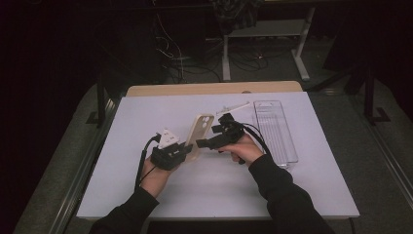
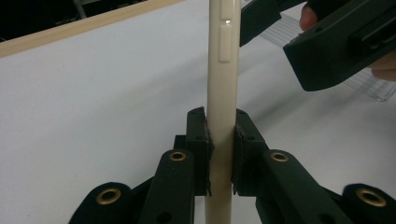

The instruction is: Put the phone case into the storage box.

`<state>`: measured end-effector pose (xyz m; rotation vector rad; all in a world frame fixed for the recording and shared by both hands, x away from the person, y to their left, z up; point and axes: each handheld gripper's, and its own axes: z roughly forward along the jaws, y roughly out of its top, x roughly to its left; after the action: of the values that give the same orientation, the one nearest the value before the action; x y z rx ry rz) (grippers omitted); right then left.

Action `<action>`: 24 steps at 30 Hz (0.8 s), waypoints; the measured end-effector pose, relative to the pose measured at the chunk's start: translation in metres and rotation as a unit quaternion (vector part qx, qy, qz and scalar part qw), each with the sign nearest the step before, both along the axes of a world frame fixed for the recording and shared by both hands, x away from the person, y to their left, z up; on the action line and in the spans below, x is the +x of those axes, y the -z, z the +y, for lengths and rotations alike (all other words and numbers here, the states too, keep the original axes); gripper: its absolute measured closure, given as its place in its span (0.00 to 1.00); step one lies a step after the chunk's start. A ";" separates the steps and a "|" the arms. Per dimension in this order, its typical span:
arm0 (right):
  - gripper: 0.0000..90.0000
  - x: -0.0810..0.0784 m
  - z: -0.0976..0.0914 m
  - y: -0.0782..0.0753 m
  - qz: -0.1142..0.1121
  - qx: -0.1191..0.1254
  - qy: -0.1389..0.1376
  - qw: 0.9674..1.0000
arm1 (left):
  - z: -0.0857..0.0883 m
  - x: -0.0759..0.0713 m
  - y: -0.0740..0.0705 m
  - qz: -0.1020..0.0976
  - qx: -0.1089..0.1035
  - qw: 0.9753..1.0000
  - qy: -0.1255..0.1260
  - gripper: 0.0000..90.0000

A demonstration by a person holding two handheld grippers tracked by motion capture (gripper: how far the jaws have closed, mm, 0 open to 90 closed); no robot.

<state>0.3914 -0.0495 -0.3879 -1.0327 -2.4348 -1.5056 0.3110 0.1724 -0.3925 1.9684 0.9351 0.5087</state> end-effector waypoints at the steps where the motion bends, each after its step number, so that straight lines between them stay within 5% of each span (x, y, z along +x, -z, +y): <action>1: 0.00 0.000 0.000 0.001 0.000 0.003 0.001 1.000 | 0.000 0.000 0.000 0.000 0.000 1.000 -0.001 0.89; 24: 0.00 0.002 0.003 0.003 0.018 0.052 0.021 0.998 | -0.008 -0.002 0.003 0.000 -0.008 1.000 -0.004 0.89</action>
<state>0.3935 -0.0461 -0.3910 -1.0872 -2.2988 -1.5922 0.3094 0.1645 -0.3958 1.9517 0.9436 0.5042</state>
